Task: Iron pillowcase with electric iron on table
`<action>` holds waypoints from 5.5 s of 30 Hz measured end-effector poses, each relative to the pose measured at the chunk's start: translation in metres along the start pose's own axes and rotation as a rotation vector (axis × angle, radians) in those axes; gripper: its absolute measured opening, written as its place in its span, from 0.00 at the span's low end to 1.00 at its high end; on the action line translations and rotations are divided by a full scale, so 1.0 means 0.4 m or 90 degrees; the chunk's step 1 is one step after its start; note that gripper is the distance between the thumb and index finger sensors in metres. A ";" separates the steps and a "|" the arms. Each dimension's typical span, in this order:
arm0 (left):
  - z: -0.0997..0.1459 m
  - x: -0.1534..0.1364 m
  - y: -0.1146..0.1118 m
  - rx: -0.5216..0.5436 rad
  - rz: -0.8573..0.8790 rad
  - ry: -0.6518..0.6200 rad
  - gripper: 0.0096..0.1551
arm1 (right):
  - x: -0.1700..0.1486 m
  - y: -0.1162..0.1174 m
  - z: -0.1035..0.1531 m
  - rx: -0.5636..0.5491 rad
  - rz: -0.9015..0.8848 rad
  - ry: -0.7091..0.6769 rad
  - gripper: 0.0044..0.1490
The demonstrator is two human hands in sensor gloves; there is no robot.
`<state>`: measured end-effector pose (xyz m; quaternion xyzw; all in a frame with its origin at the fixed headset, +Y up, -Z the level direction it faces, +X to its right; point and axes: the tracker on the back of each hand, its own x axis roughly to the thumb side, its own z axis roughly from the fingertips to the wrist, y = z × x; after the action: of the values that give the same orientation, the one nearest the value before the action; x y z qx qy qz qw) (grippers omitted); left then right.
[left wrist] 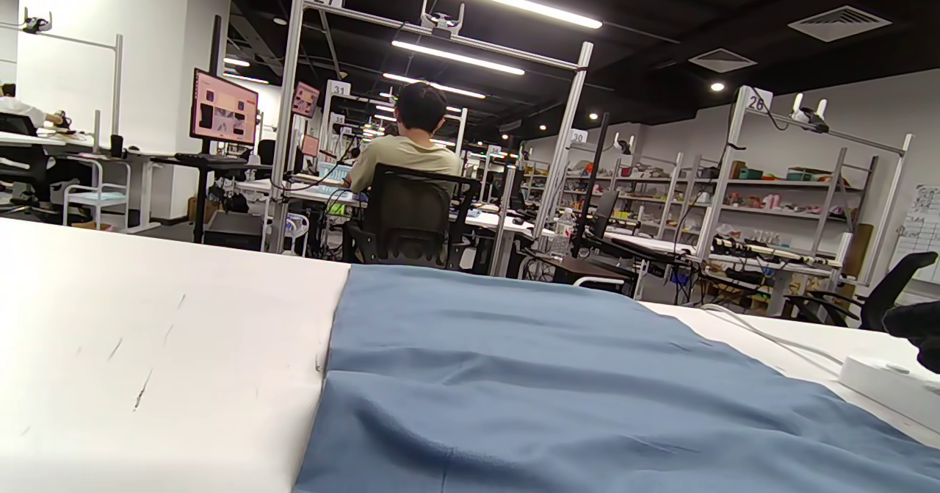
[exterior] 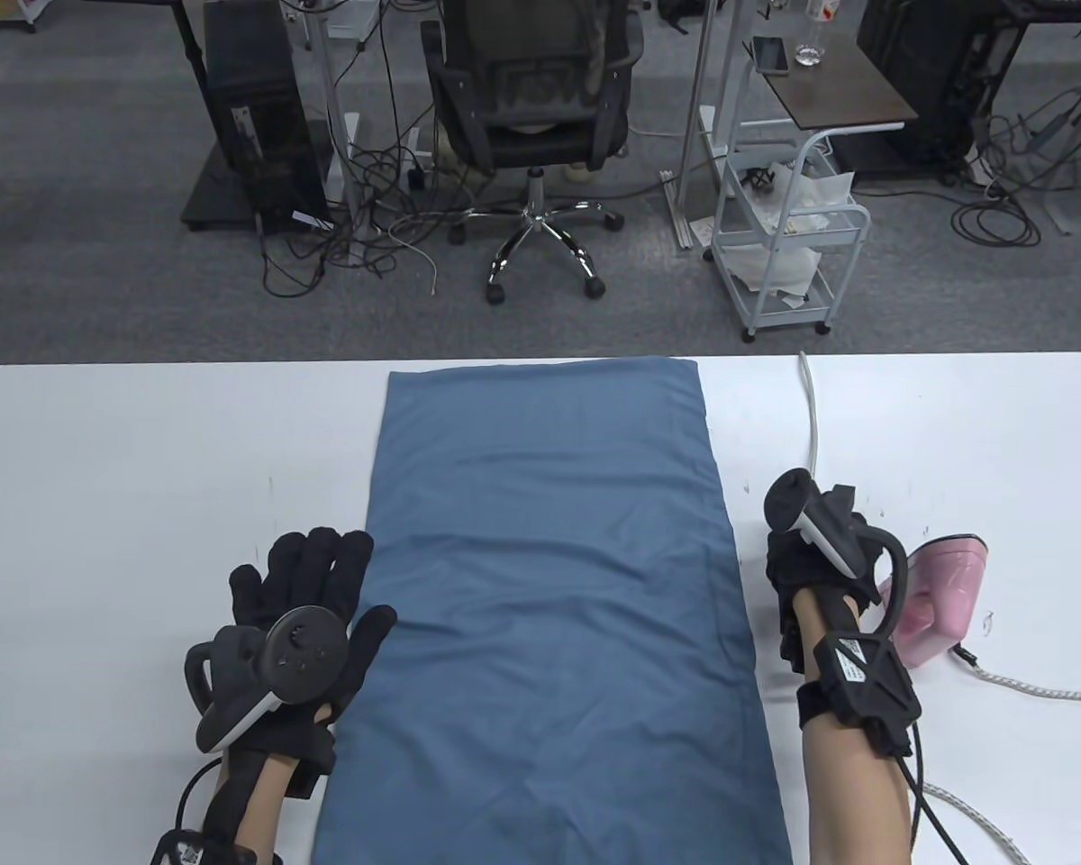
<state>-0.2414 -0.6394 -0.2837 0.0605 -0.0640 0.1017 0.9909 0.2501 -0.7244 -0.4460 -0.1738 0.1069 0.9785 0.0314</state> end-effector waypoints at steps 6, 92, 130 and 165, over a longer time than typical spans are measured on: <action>-0.005 -0.014 -0.007 -0.007 0.000 0.011 0.44 | -0.003 0.033 -0.029 0.027 -0.009 0.004 0.47; 0.000 0.025 -0.020 -0.027 0.025 -0.043 0.45 | -0.445 0.080 0.237 -0.277 -0.597 0.189 0.26; 0.028 0.325 -0.430 -0.416 -0.080 -0.258 0.46 | -0.261 -0.143 0.378 -0.482 -0.631 -0.182 0.33; 0.072 0.280 -0.495 -0.594 -0.014 -0.272 0.48 | 0.169 0.094 0.445 -0.101 0.073 -0.464 0.39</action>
<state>-0.0945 -0.8139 -0.2608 -0.3683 -0.3032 0.0373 0.8781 0.1235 -0.7203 -0.2987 0.1903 0.0218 0.9815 -0.0012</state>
